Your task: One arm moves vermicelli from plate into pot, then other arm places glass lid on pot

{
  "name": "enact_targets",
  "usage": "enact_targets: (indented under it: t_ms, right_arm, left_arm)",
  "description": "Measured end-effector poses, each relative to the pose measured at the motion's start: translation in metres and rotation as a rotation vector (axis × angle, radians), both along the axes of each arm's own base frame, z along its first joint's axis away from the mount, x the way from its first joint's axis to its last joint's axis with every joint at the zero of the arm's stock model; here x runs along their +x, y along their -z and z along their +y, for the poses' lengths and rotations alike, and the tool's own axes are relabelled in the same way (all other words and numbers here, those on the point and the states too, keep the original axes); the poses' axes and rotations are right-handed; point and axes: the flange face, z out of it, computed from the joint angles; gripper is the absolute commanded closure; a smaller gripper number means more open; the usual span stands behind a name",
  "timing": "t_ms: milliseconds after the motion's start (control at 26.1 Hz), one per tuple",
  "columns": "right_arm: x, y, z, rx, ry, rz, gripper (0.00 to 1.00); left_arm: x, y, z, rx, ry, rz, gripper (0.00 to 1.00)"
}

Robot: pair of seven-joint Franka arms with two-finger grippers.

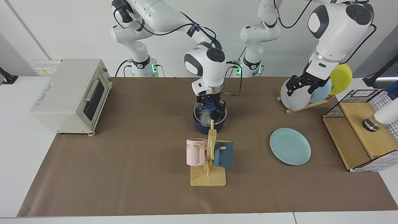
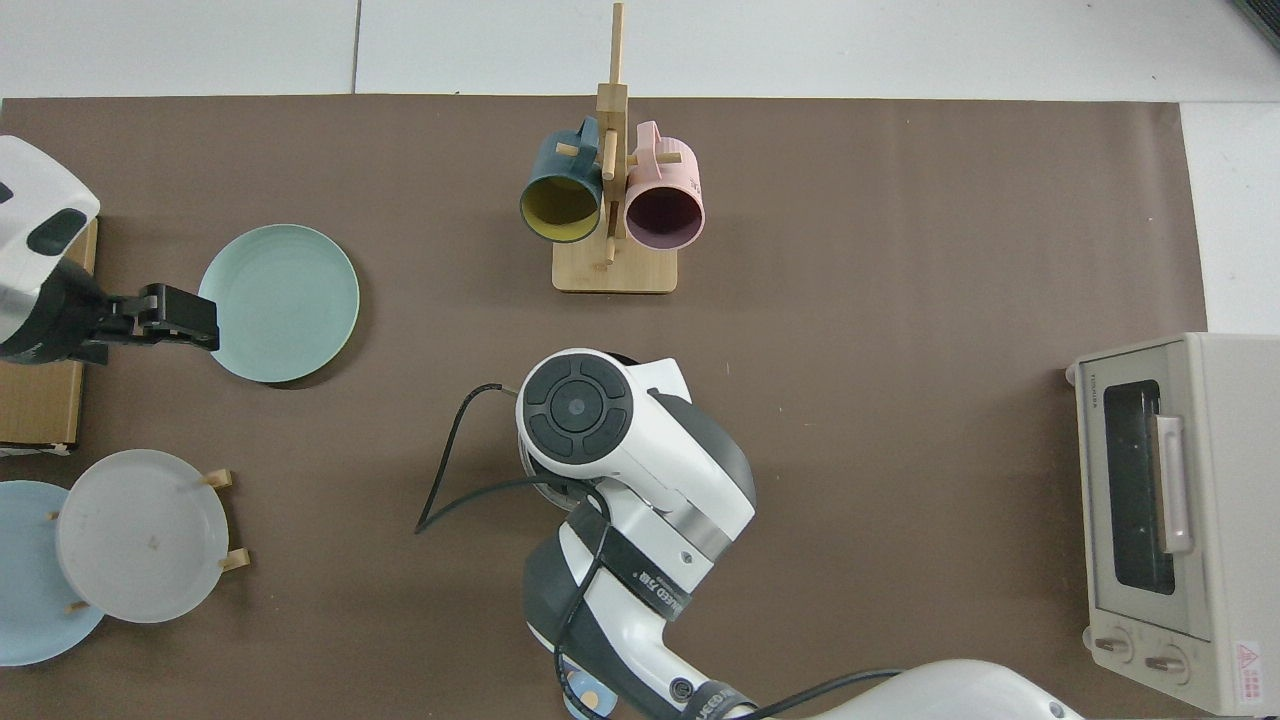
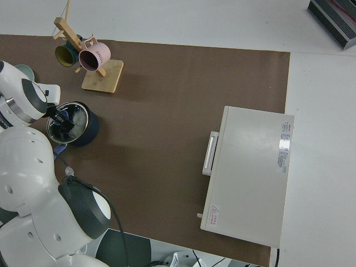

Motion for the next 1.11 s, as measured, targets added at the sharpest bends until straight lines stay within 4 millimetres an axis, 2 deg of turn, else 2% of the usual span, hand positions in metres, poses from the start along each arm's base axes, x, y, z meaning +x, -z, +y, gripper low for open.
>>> enact_targets:
  t_ms: [845, 1113]
  right_arm:
    - [-0.014, -0.003, -0.011, 0.032, 0.027, -0.064, 1.00]
    - [-0.013, -0.001, -0.018, 0.031, 0.035, -0.066, 1.00]
  left_arm:
    - [0.000, 0.000, 0.000, 0.000, 0.000, 0.000, 0.00]
    - [0.000, 0.000, -0.001, 0.000, 0.001, 0.000, 0.00]
